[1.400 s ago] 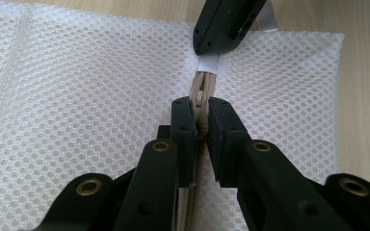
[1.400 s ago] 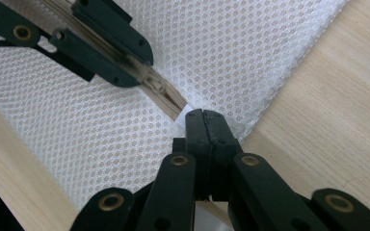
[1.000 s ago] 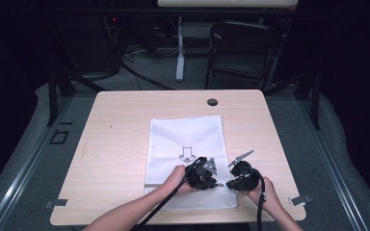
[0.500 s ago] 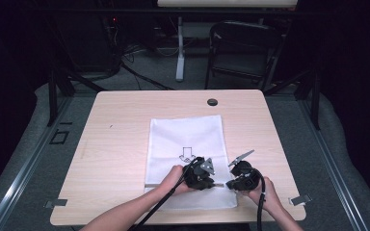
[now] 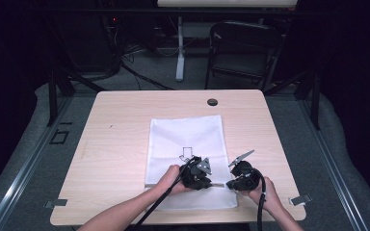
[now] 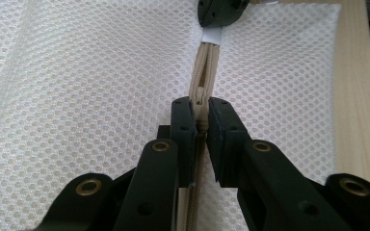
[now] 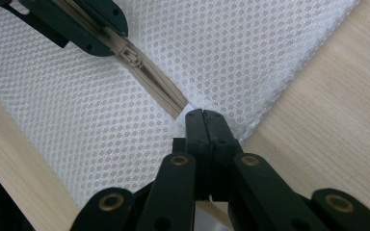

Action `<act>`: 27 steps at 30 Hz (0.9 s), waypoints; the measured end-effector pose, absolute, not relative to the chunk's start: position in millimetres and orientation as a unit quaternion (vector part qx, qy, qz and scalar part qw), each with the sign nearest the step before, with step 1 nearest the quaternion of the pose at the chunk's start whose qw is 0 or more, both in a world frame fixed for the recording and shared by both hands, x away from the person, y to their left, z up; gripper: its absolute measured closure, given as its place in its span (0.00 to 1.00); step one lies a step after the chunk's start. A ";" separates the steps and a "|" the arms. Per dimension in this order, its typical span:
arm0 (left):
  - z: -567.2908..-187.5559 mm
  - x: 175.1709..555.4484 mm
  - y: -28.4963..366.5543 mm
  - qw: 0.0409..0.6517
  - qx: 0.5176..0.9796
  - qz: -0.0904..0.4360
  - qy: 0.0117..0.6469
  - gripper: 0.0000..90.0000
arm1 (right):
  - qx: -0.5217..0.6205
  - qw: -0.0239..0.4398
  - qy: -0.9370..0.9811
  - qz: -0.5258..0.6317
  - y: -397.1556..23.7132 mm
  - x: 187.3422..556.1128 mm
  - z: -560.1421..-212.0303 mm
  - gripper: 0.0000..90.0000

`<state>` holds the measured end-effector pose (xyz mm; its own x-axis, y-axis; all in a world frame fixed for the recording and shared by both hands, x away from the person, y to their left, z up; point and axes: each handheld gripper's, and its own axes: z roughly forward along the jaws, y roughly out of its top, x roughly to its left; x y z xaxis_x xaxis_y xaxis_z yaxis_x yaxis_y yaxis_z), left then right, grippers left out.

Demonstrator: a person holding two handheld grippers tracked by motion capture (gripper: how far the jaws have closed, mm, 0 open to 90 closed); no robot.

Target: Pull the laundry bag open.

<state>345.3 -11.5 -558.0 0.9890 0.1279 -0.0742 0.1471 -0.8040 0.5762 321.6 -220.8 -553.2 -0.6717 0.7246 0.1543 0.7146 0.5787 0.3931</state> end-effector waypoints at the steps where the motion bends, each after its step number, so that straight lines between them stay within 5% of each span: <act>1: -557.8 345.2 -10.6 0.303 0.950 -0.013 0.071 0.91 | 0.405 0.011 0.888 0.216 -220.8 321.7 -553.2 1.00; 27: -554.8 344.1 7.9 0.301 0.951 -0.010 0.077 0.91 | 0.406 0.009 0.888 0.215 -221.6 322.0 -553.1 1.00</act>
<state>344.1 7.9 -554.8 0.9881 0.1394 -0.0654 0.1516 -0.8075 0.5700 322.0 -221.6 -553.1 -0.6703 0.7249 0.1587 0.7172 0.5779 0.3896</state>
